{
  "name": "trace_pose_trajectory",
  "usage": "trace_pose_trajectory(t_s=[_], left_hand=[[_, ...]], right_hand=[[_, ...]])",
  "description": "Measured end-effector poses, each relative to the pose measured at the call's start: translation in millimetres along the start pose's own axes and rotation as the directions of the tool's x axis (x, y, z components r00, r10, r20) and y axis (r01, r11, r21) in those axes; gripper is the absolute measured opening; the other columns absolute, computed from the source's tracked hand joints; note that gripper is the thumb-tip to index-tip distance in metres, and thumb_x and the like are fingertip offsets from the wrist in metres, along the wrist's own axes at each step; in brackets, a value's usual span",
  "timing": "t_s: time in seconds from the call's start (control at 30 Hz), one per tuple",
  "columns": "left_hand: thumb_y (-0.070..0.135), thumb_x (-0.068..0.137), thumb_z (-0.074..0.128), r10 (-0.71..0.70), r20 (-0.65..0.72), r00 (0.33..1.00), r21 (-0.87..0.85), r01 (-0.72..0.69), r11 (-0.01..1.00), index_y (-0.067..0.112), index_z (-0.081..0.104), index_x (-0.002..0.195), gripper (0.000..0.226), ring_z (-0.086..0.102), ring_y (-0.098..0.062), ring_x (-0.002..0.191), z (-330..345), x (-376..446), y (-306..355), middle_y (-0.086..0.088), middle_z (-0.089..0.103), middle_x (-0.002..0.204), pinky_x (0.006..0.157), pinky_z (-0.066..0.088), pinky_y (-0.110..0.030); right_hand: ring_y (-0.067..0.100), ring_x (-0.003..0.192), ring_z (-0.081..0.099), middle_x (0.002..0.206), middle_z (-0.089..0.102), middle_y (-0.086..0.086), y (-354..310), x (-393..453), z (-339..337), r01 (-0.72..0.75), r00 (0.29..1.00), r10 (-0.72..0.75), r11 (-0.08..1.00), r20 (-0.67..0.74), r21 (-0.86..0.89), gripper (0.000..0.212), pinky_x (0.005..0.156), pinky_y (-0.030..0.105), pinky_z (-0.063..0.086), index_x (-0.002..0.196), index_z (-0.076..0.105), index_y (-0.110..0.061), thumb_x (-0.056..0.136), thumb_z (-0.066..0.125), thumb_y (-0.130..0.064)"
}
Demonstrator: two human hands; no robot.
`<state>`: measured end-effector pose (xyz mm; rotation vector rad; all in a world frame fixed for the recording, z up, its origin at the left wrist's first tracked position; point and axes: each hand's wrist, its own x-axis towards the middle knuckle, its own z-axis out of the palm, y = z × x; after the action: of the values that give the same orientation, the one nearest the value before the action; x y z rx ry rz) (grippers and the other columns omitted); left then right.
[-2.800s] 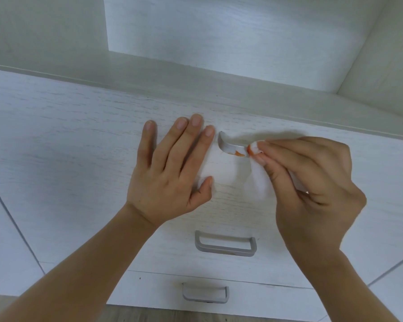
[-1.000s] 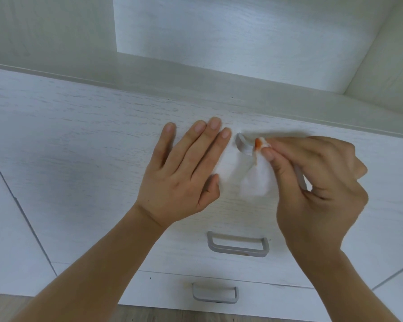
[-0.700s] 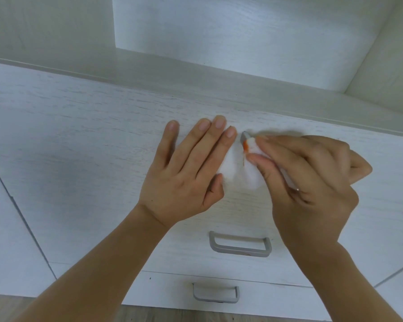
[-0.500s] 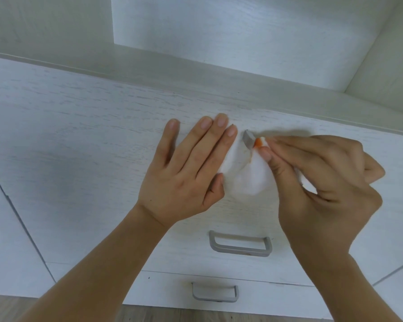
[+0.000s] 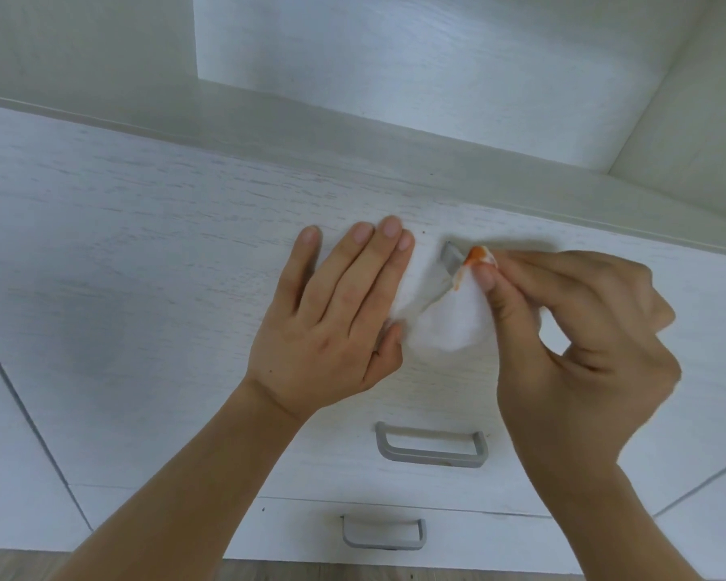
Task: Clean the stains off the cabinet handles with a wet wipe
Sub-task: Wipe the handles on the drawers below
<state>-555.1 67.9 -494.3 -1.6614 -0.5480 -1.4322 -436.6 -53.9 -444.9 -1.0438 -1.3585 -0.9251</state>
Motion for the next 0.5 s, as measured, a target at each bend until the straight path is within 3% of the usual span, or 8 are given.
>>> trace_pose_trajectory(t_s=[0.13,0.2,0.3,0.5], left_hand=[[0.032,0.084,0.047,0.0,0.005,1.0,0.011,0.0,1.0,0.0,0.038,0.142,0.068,0.03,-0.024,0.135,0,0,0,-0.013,0.039,0.141,0.116,0.022,-0.045],[0.033,0.077,0.052,0.003,0.013,1.0,0.015,-0.003,1.0,-0.001,0.037,0.142,0.075,0.03,-0.024,0.135,-1,0,0,-0.013,0.039,0.141,0.116,0.022,-0.045],[0.029,0.084,0.045,0.011,0.006,1.0,-0.005,-0.011,1.0,0.0,0.037,0.142,0.065,0.03,-0.023,0.135,-2,0,-2,-0.012,0.039,0.141,0.116,0.022,-0.045],[0.035,0.087,0.042,0.038,0.027,0.999,-0.025,-0.037,0.999,0.002,0.039,0.142,0.063,0.033,-0.023,0.135,-4,-4,-7,-0.012,0.04,0.142,0.117,0.022,-0.043]], right_hand=[[0.011,0.088,0.054,0.088,0.06,-0.01,-5,-2,6,-0.029,0.999,0.03,0.998,0.016,-0.06,0.001,0.071,0.044,0.045,0.089,0.072,-0.016,0.089,0.072,-0.017],[0.015,0.088,0.055,0.088,0.058,-0.011,-10,0,13,-0.066,0.998,0.068,0.995,0.02,-0.08,0.009,0.072,0.046,0.047,0.086,0.073,-0.014,0.089,0.07,-0.021],[0.012,0.088,0.054,0.087,0.056,-0.013,-11,1,14,-0.057,0.997,0.061,0.995,0.044,-0.077,0.007,0.074,0.051,0.047,0.087,0.072,-0.017,0.089,0.07,-0.024],[0.004,0.089,0.051,0.088,0.057,-0.015,-6,2,10,0.007,0.997,-0.002,0.998,0.072,-0.06,0.011,0.075,0.046,0.041,0.092,0.064,-0.026,0.089,0.072,-0.02]])
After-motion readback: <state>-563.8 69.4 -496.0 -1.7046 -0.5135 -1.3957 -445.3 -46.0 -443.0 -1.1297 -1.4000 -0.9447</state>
